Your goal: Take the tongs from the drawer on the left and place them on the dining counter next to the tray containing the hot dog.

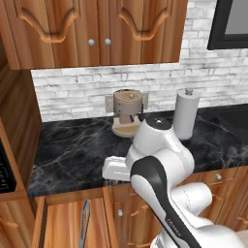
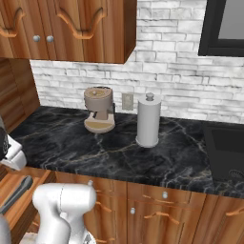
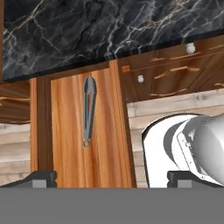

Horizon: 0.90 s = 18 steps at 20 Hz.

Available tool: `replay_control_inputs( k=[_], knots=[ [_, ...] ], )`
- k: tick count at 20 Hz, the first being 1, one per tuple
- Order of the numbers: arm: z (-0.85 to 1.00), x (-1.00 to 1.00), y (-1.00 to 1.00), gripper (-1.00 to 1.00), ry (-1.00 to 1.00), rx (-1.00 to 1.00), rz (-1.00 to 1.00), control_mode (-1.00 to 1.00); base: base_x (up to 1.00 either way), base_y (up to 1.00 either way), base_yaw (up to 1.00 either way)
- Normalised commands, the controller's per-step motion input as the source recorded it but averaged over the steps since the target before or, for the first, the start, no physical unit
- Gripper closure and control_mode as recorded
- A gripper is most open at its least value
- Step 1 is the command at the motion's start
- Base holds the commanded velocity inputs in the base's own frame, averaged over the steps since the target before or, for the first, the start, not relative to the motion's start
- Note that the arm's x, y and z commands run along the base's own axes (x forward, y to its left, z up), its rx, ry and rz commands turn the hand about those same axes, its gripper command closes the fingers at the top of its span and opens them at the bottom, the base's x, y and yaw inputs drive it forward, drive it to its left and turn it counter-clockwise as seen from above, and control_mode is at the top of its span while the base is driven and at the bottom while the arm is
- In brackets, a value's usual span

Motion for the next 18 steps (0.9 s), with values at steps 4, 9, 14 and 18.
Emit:
replay_control_inputs(
  k=[4, 9, 14, 18],
  knots=[
    [-0.32, 0.04, 0.36, -1.00, 0.00, 0.00, 0.08, -1.00, 0.00, 0.00, 0.00],
    [-0.34, 0.03, 0.20, -1.00, 0.00, 0.00, 0.10, -1.00, 0.00, 0.00, 0.00],
    [-0.57, 0.16, 0.23, -1.00, 0.00, 0.00, 0.09, -1.00, 0.00, 0.00, 0.00],
    [-0.60, 0.42, 0.21, -1.00, 0.00, 0.00, 0.06, -1.00, 0.00, 0.00, 0.00]
  ],
)
